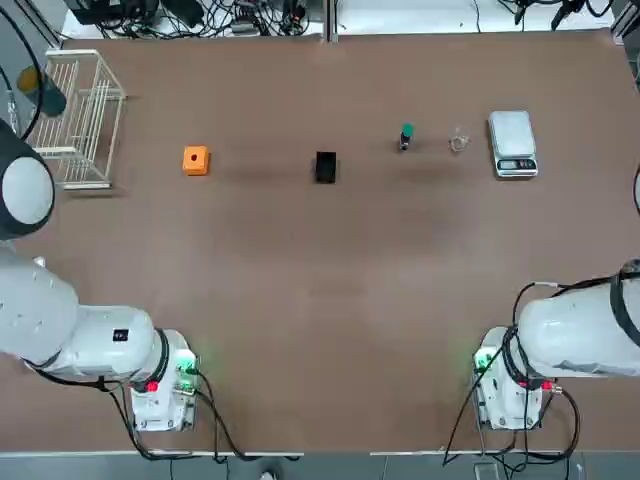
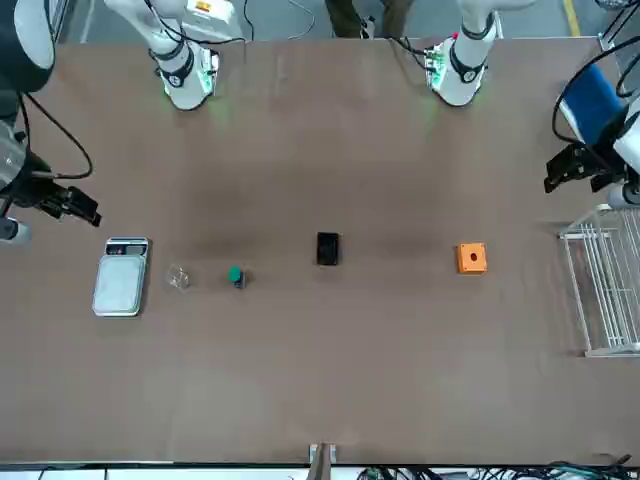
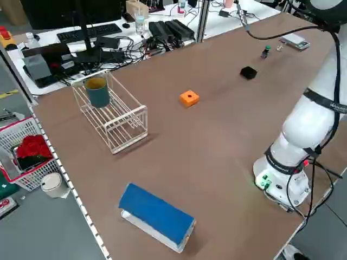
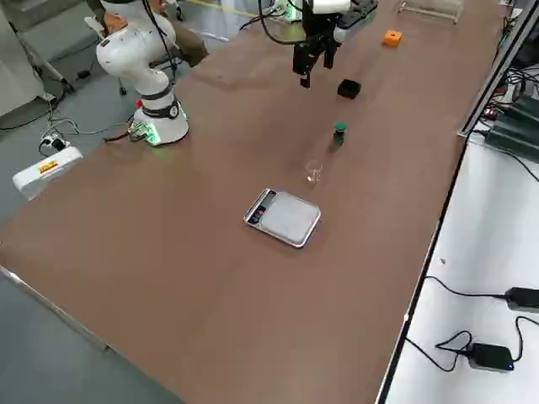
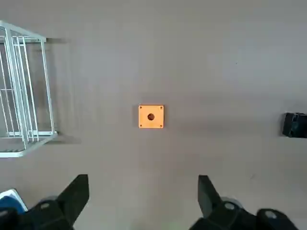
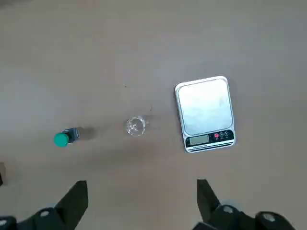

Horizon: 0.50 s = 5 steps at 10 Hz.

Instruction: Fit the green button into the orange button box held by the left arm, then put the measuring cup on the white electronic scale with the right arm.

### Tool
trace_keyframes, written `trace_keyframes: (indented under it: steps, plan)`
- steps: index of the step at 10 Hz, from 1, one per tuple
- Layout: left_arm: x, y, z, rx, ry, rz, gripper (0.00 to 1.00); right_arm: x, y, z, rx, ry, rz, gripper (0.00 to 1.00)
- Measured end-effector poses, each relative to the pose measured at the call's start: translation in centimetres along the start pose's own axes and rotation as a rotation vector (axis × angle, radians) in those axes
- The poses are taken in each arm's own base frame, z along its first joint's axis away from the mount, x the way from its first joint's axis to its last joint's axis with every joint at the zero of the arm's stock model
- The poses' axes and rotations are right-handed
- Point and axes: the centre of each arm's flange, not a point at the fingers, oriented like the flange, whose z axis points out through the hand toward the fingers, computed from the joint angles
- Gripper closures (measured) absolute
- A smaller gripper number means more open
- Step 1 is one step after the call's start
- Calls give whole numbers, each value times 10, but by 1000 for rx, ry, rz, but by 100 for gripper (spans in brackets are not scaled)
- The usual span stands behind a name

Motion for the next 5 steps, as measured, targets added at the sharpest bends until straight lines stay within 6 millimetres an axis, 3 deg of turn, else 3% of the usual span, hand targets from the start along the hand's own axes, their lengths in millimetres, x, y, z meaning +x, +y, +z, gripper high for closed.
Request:
trace_keyframes:
  steps: [5]
  plan:
    - [0, 6, 0, 0, 2, 12, 0, -1, 3, 1, -2, -11, 5, 0]
